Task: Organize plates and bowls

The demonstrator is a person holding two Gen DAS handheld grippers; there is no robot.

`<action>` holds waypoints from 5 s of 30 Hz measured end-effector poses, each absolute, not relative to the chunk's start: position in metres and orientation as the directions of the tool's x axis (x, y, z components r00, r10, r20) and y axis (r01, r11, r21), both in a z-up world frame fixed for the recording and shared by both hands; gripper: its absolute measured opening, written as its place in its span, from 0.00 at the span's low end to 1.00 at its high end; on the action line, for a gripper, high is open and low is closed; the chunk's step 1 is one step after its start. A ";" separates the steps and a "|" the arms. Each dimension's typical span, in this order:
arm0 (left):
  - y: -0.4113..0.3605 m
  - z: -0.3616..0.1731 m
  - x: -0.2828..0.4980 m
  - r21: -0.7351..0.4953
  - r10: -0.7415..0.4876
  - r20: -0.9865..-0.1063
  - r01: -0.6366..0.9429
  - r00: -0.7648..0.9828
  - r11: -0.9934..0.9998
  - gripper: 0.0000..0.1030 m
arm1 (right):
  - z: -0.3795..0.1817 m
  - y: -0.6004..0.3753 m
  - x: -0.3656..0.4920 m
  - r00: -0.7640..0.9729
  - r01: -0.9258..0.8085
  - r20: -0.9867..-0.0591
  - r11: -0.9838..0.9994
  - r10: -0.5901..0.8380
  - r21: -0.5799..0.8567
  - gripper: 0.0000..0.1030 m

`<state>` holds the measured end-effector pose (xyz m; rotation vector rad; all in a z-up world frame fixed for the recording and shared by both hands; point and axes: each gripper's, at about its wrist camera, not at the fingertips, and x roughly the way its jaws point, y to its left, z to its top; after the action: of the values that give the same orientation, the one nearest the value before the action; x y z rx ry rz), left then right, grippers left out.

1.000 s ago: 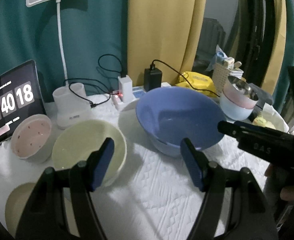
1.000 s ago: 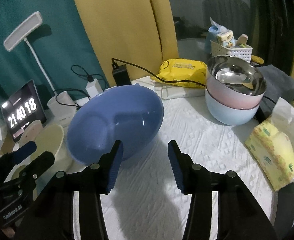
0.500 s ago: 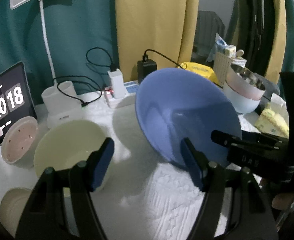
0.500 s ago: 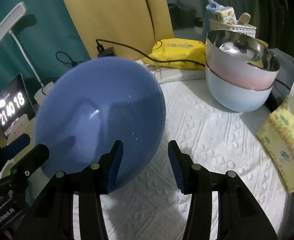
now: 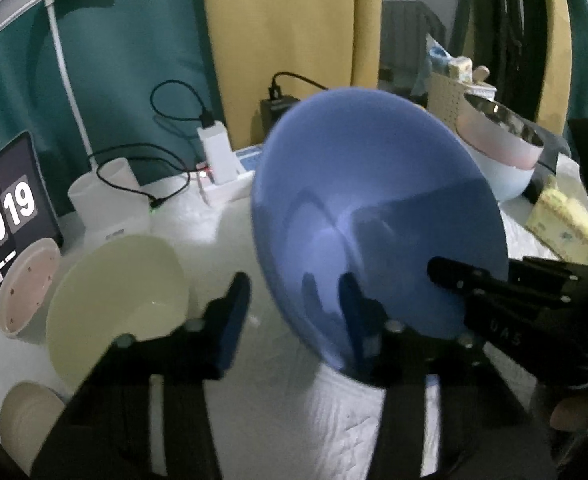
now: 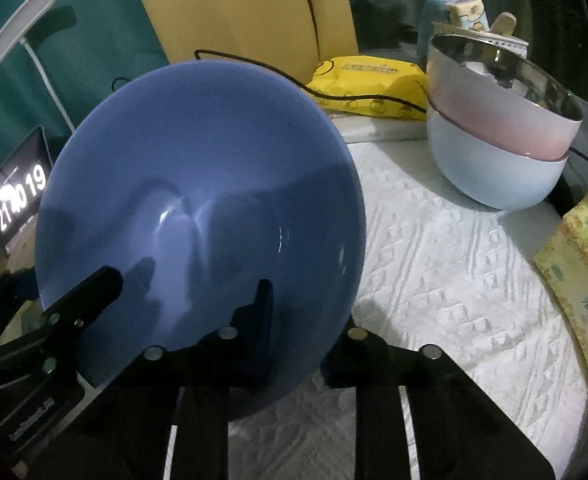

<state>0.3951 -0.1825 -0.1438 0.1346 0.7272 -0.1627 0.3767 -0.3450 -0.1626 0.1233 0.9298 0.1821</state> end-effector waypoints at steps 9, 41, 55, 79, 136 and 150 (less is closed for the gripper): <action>-0.182 -0.148 0.397 0.051 -0.113 -0.691 0.204 0.714 0.978 0.30 | -0.157 -0.343 0.373 0.589 -0.110 -0.778 0.975 0.219 0.191 0.13; -0.152 -0.116 0.333 -0.019 -0.190 -0.651 0.234 0.735 0.972 0.29 | -0.094 -0.320 0.307 0.648 -0.103 -0.743 0.986 0.169 0.134 0.13; -0.133 -0.121 0.295 -0.045 -0.210 -0.666 0.243 0.715 0.969 0.29 | -0.090 -0.306 0.267 0.632 -0.099 -0.758 0.987 0.160 0.126 0.14; -0.126 -0.124 0.253 -0.072 -0.244 -0.693 0.272 0.679 0.960 0.29 | -0.100 -0.299 0.225 0.549 -0.046 -0.822 0.988 0.149 0.148 0.21; -0.057 -0.084 0.270 -0.143 -0.215 -0.636 0.161 0.741 0.977 0.44 | -0.038 -0.268 0.245 0.654 -0.073 -0.747 0.993 0.116 0.091 0.34; -0.026 -0.076 0.294 -0.142 -0.178 -0.629 0.114 0.757 0.983 0.44 | -0.038 -0.236 0.271 0.645 -0.133 -0.750 0.988 0.148 0.081 0.34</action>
<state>0.2943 -0.0256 -0.0764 -0.0971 0.6945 -0.1595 0.2711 -0.2365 -0.0381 0.0186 0.8554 0.1605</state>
